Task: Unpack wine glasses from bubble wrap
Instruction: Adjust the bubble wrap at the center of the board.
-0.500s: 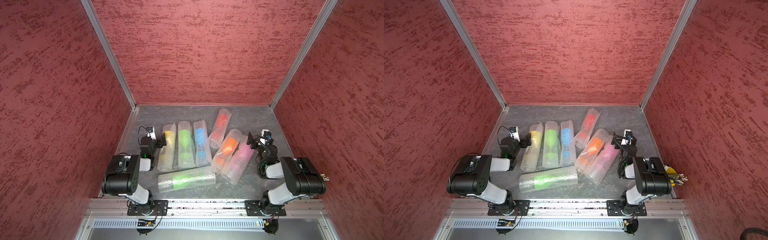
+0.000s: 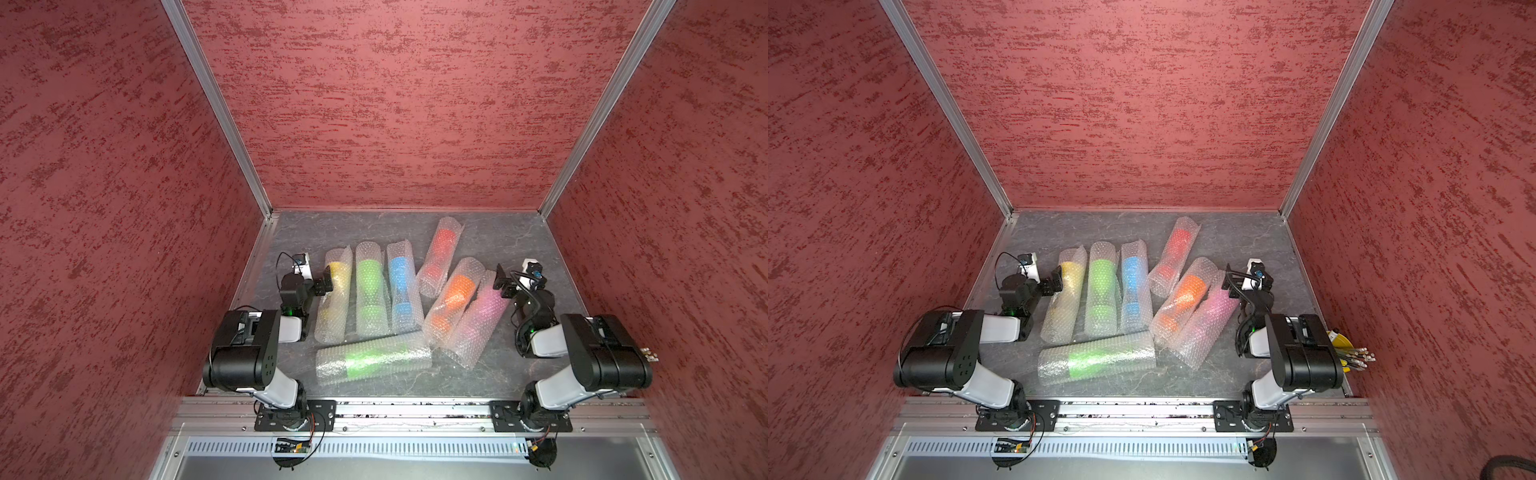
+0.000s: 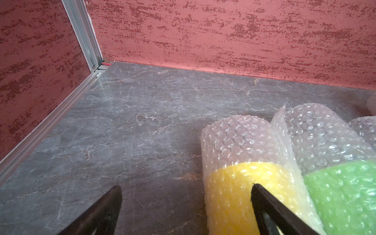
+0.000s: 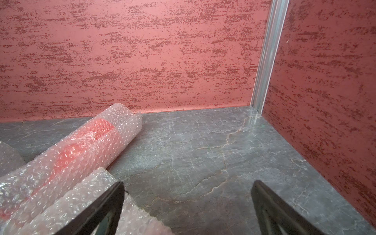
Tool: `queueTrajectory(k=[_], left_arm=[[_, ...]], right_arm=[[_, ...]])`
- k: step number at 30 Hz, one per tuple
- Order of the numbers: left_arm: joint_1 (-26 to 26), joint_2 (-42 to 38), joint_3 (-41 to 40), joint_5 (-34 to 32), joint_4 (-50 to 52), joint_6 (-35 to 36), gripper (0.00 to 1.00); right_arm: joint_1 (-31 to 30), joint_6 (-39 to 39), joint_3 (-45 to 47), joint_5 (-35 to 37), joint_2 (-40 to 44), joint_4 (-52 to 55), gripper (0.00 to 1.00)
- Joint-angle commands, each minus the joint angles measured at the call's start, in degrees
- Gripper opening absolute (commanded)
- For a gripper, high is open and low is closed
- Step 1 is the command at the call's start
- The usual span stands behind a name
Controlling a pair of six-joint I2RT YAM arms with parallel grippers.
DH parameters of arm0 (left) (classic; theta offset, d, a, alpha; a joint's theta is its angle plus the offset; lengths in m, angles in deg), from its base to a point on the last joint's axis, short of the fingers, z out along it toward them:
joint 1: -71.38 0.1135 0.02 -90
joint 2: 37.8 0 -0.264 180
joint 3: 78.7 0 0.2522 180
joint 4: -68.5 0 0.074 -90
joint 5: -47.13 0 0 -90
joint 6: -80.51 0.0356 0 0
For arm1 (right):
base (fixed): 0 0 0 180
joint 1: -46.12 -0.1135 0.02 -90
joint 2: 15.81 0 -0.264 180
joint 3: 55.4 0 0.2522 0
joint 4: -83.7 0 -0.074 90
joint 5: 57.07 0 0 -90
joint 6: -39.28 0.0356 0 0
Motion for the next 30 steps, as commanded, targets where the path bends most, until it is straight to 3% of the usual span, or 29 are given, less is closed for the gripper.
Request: queueTrajectory(k=[1, 17, 21, 24, 27, 30], left_arm=[[-0.1, -0.9, 0.7, -0.1, -0.9, 0.8, 1.0], [0.2, -0.9, 0.7, 0.0, -1.0, 0.7, 1.0], [0.1, -10.8, 5.8, -10.1, 16.7, -3.1, 1.0], [-1.1, -18.7, 9.7, -12.0, 25.4, -2.1, 1.0], [-6.6, -26.9, 13.6, -17.6, 32.7, -6.5, 1.0], [-16.4, -33.4, 19.0, -19.5, 44.0, -9.7, 1.0]], right_arm=[[-0.3, -0.6, -0.3, 1.3, 0.7, -0.4, 0.99], [1.3, 0.6, 0.1, -1.3, 0.9, -0.9, 0.99], [0.8, 0.2, -5.4, -0.2, 10.9, 15.6, 0.99], [-2.5, 0.5, -7.0, 2.9, 20.3, 20.0, 0.99], [-8.3, 0.7, -14.6, 4.4, 28.5, 32.9, 0.99], [-16.7, 0.8, -22.3, 4.2, 33.2, 43.7, 0.99]])
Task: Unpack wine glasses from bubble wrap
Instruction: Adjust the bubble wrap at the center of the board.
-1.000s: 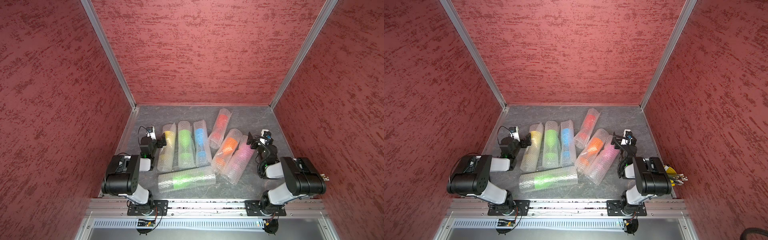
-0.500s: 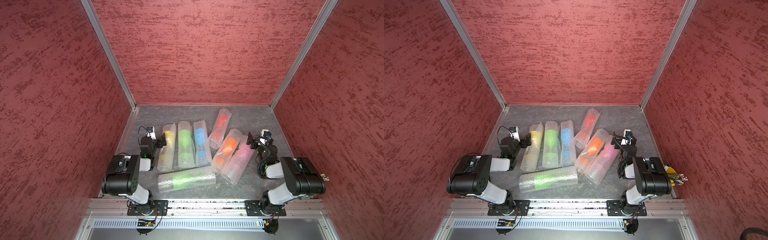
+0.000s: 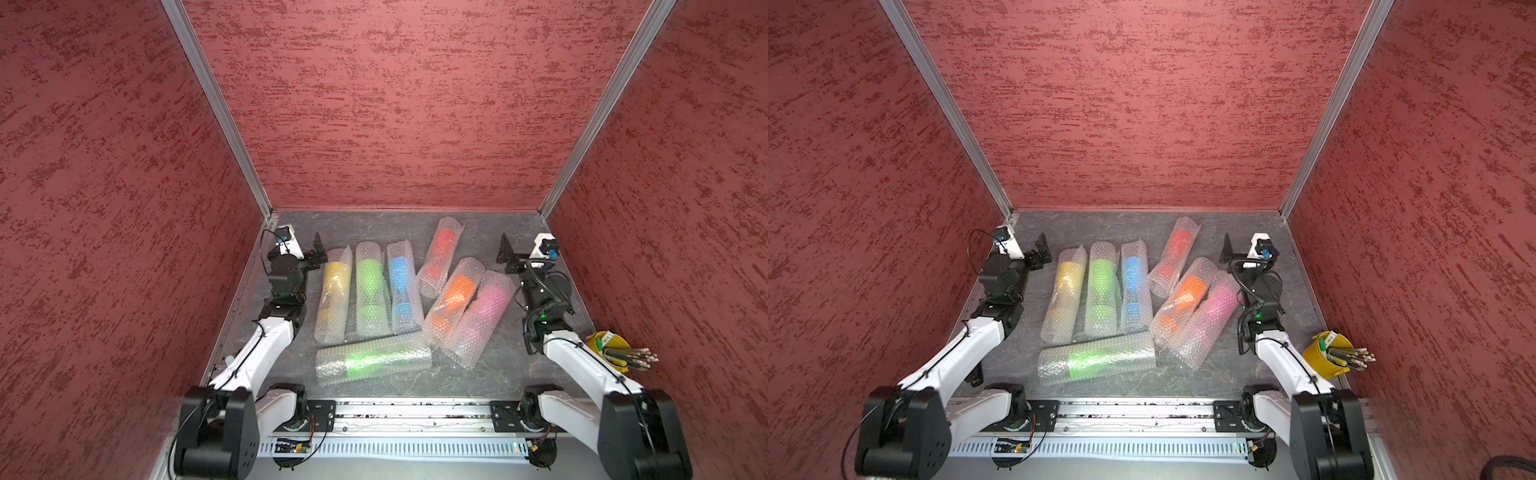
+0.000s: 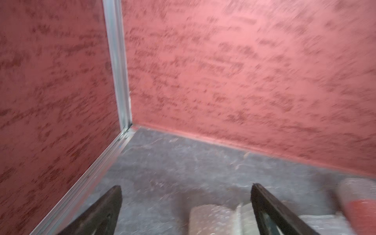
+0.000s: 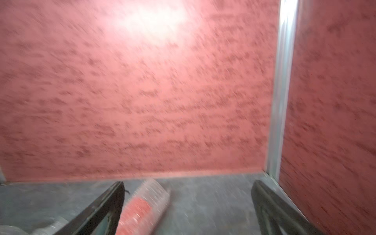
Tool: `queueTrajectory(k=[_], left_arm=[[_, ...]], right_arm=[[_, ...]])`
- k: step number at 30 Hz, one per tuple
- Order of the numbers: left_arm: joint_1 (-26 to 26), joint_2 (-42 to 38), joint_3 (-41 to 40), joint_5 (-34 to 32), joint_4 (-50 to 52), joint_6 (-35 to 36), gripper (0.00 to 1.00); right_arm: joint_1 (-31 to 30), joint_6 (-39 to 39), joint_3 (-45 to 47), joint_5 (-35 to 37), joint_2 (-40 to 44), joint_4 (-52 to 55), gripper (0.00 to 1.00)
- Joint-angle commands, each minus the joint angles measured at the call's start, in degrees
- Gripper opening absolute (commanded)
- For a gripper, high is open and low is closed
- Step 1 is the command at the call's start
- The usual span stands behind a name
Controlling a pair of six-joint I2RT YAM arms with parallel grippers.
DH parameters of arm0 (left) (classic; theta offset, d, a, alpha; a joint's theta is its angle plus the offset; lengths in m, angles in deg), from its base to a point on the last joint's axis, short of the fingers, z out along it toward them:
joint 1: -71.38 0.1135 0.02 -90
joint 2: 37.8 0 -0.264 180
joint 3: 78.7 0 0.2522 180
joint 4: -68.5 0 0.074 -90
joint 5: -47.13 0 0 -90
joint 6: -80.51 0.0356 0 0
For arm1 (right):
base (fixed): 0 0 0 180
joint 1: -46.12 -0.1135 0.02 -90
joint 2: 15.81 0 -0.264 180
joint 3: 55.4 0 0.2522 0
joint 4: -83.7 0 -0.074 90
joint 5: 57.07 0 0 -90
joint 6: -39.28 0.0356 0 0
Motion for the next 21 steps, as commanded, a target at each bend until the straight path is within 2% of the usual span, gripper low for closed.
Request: queueTrajectory(k=[1, 4, 5, 6, 7, 9, 11, 13, 15, 17, 21], left_arm=[[-10.3, -5.8, 5.5, -5.7, 19.9, -5.8, 1.0], [-21.3, -7.9, 12.8, -9.6, 37.5, -10.5, 1.0], [-23.2, -7.8, 15.0, -11.2, 43.8, -14.2, 1.0], [-24.2, -7.7, 17.2, -12.0, 51.3, -20.6, 1.0], [-23.6, -7.7, 18.8, -9.4, 56.8, -23.4, 1.0], [-20.2, -8.4, 20.3, 1.4, 62.3, -17.3, 1.0], [-16.3, -10.3, 18.7, 3.2, 65.3, -25.2, 1.0], [-9.6, -13.4, 16.2, 15.7, 65.9, -28.9, 1.0], [-5.4, -15.8, 14.5, 22.0, 67.6, -31.2, 1.0], [-4.6, -16.7, 13.7, 23.2, 71.0, -31.6, 1.0], [-6.1, -15.9, 15.7, 20.0, 78.1, -29.0, 1.0]], right_arm=[[-8.8, 0.1, -7.8, 1.8, 4.2, 17.1, 0.99], [-20.4, -3.9, -17.3, 10.2, 5.3, 30.6, 0.99], [-22.7, -4.1, -20.2, 12.5, 5.2, 34.9, 0.99], [-23.1, -0.6, -23.8, 11.5, 5.2, 40.6, 0.99], [-23.0, 4.2, -27.0, 11.5, 5.5, 46.3, 0.99], [-22.8, 7.7, -29.2, 8.8, 6.7, 51.1, 0.99], [-22.6, 8.8, -26.6, 3.1, 8.8, 49.2, 0.99], [-22.9, 9.3, -27.0, -2.3, 7.0, 51.3, 0.98], [-24.2, 7.8, -29.7, -4.6, 2.2, 58.0, 0.98], [-27.7, 3.9, -31.3, -5.3, -2.2, 62.9, 0.99], [-41.8, -6.2, -26.2, 2.9, -4.2, 60.3, 0.99]])
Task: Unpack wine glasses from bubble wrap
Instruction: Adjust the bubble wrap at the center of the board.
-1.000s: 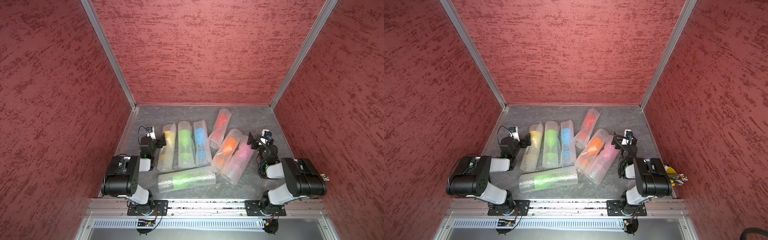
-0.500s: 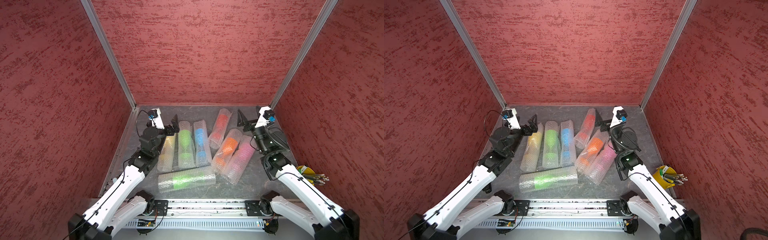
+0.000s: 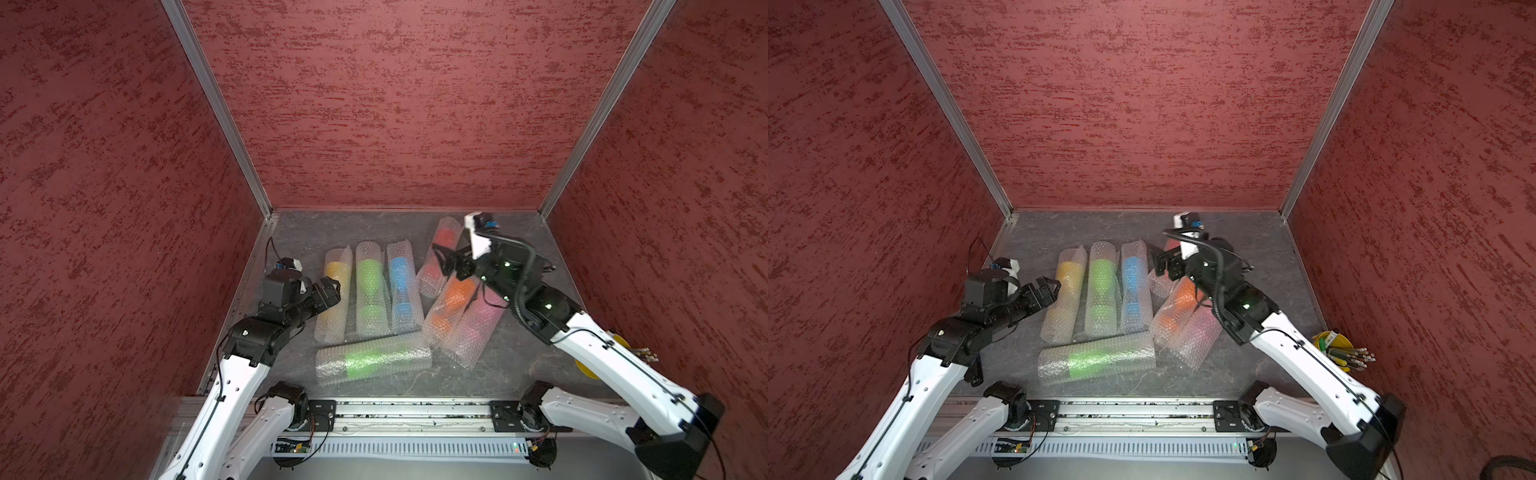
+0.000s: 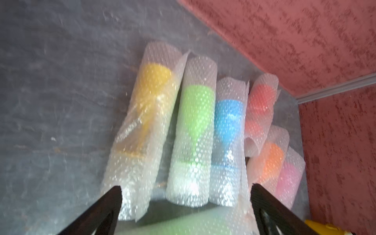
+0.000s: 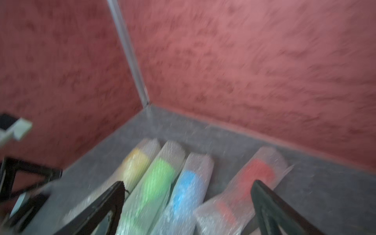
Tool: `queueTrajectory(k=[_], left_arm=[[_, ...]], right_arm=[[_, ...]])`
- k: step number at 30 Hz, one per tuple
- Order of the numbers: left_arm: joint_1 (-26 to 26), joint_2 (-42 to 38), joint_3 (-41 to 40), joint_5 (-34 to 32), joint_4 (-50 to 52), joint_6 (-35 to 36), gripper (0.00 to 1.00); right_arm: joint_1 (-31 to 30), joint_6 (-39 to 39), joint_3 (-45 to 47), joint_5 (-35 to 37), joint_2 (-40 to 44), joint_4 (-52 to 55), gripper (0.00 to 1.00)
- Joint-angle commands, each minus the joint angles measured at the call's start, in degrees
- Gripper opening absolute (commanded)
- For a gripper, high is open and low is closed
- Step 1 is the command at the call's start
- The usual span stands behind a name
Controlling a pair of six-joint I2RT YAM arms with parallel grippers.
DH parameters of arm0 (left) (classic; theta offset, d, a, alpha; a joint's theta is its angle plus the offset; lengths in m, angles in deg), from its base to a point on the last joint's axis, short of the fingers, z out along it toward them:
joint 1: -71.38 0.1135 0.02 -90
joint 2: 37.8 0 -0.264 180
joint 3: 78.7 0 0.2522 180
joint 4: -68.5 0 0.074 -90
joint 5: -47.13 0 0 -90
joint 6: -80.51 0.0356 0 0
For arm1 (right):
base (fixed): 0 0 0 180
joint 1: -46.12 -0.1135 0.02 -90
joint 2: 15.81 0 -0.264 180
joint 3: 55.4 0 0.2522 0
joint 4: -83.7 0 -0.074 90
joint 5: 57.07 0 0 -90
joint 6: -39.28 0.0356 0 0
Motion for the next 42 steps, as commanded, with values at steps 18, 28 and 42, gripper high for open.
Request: queueTrajectory(k=[18, 28, 42], left_arm=[[-2.0, -5.2, 1.2, -12.7, 4.6, 4.8, 1.0], [-1.8, -5.7, 0.1, -12.7, 3.0, 4.8, 1.0], [-2.4, -6.1, -0.7, -11.8, 1.9, 4.7, 1.0]], right_arm=[[-24.7, -27.6, 4.7, -20.1, -19.7, 0.9, 0.99], [-24.8, -29.2, 1.8, -14.9, -31.8, 1.5, 0.99], [-24.7, -22.0, 5.0, -2.2, -33.0, -5.1, 0.91]])
